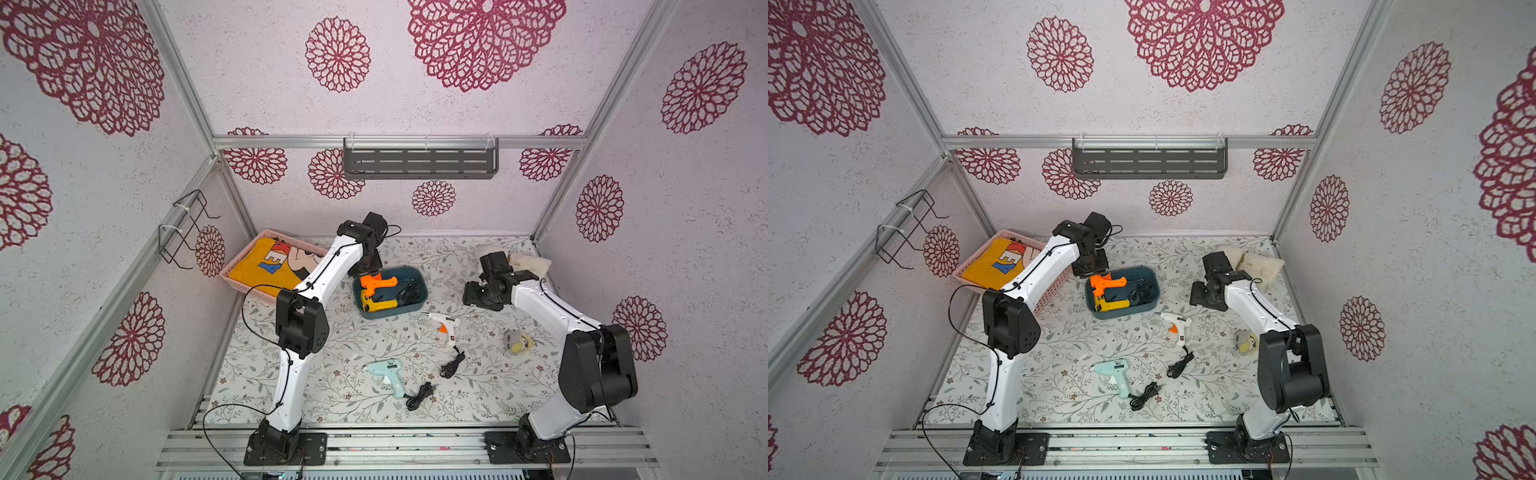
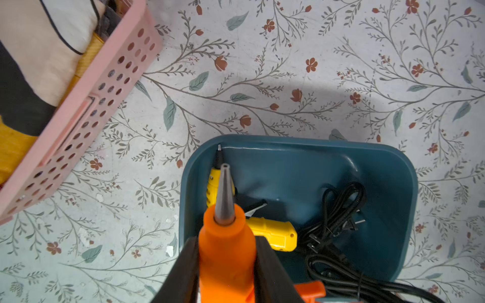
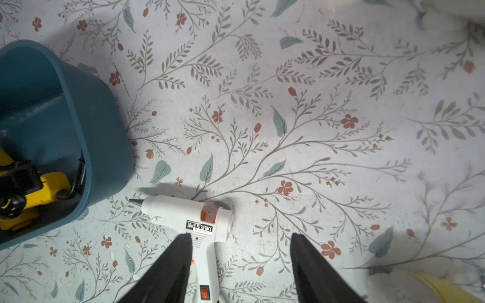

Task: Put the hot melt glue gun into the storage box
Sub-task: Place the hot melt adhesive gun in the storage box.

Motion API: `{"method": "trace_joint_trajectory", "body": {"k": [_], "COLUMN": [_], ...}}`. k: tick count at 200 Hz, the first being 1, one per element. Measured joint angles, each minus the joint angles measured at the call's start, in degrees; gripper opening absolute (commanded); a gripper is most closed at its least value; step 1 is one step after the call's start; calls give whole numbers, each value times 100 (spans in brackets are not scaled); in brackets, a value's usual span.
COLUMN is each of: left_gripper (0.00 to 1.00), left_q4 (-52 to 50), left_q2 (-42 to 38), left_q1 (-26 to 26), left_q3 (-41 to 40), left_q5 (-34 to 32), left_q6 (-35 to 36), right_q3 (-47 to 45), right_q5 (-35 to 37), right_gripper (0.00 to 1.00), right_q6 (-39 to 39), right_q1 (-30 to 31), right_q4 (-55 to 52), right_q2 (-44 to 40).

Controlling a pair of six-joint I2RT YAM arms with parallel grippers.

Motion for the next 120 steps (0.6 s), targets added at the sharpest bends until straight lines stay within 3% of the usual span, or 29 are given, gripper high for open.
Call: {"method": "trace_joint_trajectory", "body": {"k": [120], "left_gripper": [11], "left_q4": [-179], "left_q2": [1353], "left_q1": [83], "left_q3": [883], "left_q5": [208], "left_q6": [-168], "right_q3": [2], "right_q5": [2], "right_gripper": [66], "right_q6": [-2], "right_q1": [0], "right_q4": [-22], "right_q2": [0]}}
